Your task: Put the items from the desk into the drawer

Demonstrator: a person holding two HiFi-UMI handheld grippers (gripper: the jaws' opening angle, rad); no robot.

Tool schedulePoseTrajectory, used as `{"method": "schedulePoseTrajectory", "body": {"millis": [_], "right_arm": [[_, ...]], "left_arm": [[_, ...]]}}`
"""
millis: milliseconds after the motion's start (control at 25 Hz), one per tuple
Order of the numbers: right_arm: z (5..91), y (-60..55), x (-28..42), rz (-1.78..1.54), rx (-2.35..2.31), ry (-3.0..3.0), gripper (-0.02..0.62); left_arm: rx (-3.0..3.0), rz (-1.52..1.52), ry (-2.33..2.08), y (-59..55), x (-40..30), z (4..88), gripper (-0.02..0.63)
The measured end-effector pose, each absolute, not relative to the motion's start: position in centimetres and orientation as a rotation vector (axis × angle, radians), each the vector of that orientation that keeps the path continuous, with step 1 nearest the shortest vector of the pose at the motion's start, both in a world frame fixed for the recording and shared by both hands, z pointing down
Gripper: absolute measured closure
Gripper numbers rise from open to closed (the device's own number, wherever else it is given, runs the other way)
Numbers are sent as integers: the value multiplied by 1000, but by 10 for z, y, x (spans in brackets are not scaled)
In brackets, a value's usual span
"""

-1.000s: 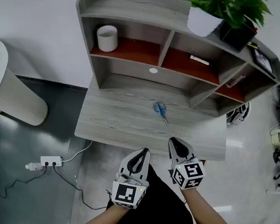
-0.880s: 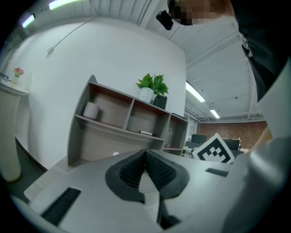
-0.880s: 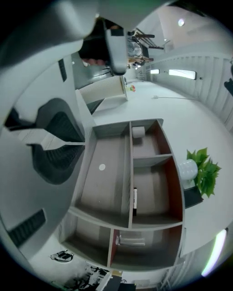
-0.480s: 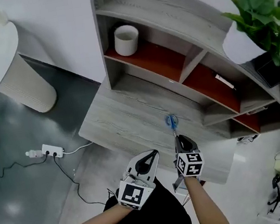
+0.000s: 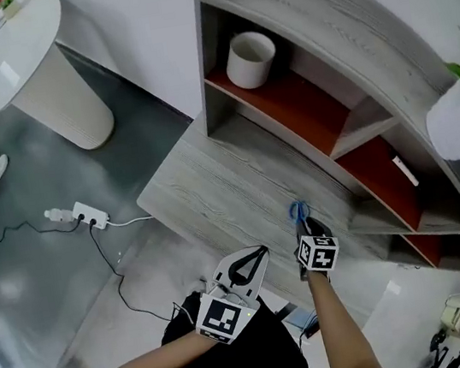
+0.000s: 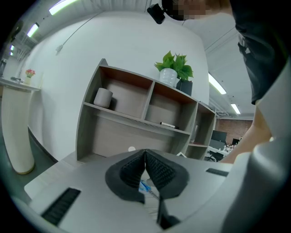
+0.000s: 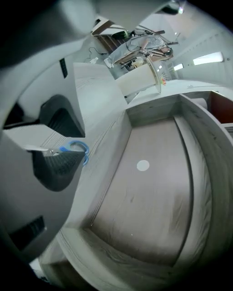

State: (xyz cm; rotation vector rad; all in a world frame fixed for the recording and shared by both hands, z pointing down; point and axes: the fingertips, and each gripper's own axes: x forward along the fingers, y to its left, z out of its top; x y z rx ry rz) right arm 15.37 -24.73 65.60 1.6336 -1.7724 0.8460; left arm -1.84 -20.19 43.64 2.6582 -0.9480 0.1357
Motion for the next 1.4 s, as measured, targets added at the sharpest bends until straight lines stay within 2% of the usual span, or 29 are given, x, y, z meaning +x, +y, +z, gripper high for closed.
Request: {"method": "schedulePoseTrajectory", "body": {"millis": [360,680,1400], "right_arm": [[709,-265,166,1007,1540,-1702,485],[733,-272,169,938,1460,-1666,482],[694,-240,171,874,1545,-1735,495]], "left_arm": [[2571,179,-1045,-209,-21,448,592],[2515,217,-1084,-200,-33,458,592],[2583,267,-958,-163,-39,455,592]]}}
